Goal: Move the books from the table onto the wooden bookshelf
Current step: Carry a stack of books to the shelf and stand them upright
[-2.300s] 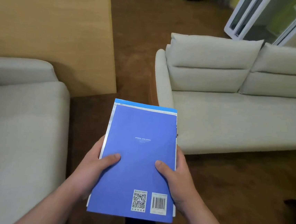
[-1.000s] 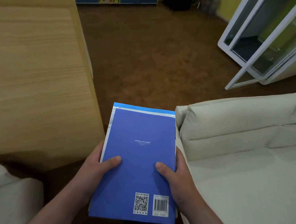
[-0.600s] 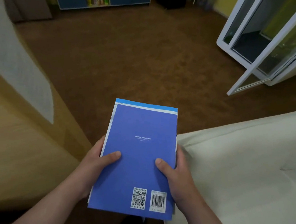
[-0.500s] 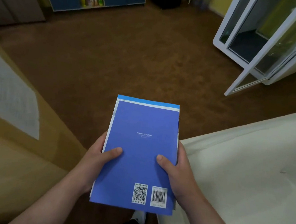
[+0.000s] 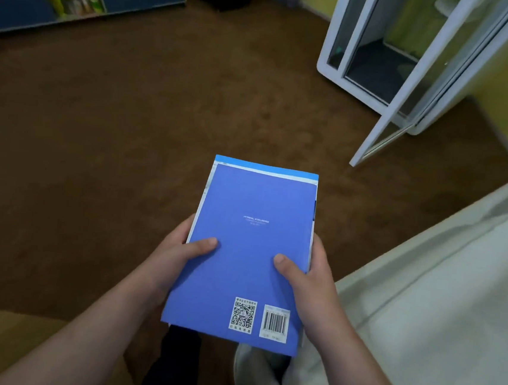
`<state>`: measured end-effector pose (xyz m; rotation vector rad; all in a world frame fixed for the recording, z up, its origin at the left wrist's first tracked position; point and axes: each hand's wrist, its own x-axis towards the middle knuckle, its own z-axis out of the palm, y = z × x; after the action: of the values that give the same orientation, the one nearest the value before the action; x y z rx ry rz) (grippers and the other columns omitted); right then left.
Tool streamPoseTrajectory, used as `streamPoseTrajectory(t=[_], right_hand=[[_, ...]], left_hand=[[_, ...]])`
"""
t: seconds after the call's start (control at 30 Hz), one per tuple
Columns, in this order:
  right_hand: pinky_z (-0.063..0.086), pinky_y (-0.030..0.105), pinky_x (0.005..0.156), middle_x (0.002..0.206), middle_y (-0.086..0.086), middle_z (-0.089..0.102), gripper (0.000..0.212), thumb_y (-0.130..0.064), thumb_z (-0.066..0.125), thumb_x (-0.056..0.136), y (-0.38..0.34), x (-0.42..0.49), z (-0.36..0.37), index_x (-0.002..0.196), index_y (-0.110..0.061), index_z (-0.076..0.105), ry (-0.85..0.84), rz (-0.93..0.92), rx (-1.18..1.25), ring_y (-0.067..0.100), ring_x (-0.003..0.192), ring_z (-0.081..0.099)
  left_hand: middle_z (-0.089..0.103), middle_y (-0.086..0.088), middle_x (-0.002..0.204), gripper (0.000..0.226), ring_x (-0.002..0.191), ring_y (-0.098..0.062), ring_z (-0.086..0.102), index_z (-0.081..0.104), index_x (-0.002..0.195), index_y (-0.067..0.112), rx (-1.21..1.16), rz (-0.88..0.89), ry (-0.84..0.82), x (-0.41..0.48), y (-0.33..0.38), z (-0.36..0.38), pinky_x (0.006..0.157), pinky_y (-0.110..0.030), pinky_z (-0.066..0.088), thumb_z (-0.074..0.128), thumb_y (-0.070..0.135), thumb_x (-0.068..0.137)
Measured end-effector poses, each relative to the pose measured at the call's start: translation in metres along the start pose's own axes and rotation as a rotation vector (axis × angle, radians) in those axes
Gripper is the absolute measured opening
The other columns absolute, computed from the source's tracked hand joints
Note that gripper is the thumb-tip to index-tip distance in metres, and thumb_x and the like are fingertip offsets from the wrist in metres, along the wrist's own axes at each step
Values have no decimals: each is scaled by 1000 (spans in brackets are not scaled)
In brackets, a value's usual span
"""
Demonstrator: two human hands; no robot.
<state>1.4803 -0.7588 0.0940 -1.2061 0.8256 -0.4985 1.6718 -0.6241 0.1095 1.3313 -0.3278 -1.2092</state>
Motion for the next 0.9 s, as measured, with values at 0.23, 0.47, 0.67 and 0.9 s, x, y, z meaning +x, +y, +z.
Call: streamPoseTrajectory(t=[0.23, 0.47, 0.67, 0.9], right_hand=[[63, 41, 76, 121, -5, 74, 58, -38, 77, 75, -15, 121, 54, 128, -41, 54, 54, -1, -9, 23, 103, 76], [63, 31, 69, 116, -9, 75, 54, -29, 75, 80, -27, 225, 131, 128, -38, 52, 22, 85, -25, 21, 98, 77], [64, 33, 70, 116, -5, 75, 55, -26, 76, 81, -47, 298, 193, 130, -34, 52, -102, 118, -50, 24, 99, 77], [63, 52, 82, 121, -2, 74, 57, -26, 78, 81, -65, 388, 265, 131, -36, 53, -313, 172, -123, 28, 102, 76]], left_hand=[[73, -4, 120, 50, 102, -35, 73, 59, 124, 42, 21, -54, -62, 118, 53, -69, 72, -45, 62, 76, 33, 78], [72, -5, 122, 50, 104, -36, 72, 57, 127, 39, -25, -76, -18, 193, 105, -155, 72, -44, 61, 74, 30, 80], [70, -6, 126, 50, 106, -38, 71, 57, 129, 38, -101, -33, 66, 220, 140, -216, 75, -47, 61, 73, 28, 82], [69, -8, 128, 43, 109, -39, 69, 60, 126, 35, -218, 65, 240, 237, 174, -273, 78, -51, 60, 68, 23, 86]])
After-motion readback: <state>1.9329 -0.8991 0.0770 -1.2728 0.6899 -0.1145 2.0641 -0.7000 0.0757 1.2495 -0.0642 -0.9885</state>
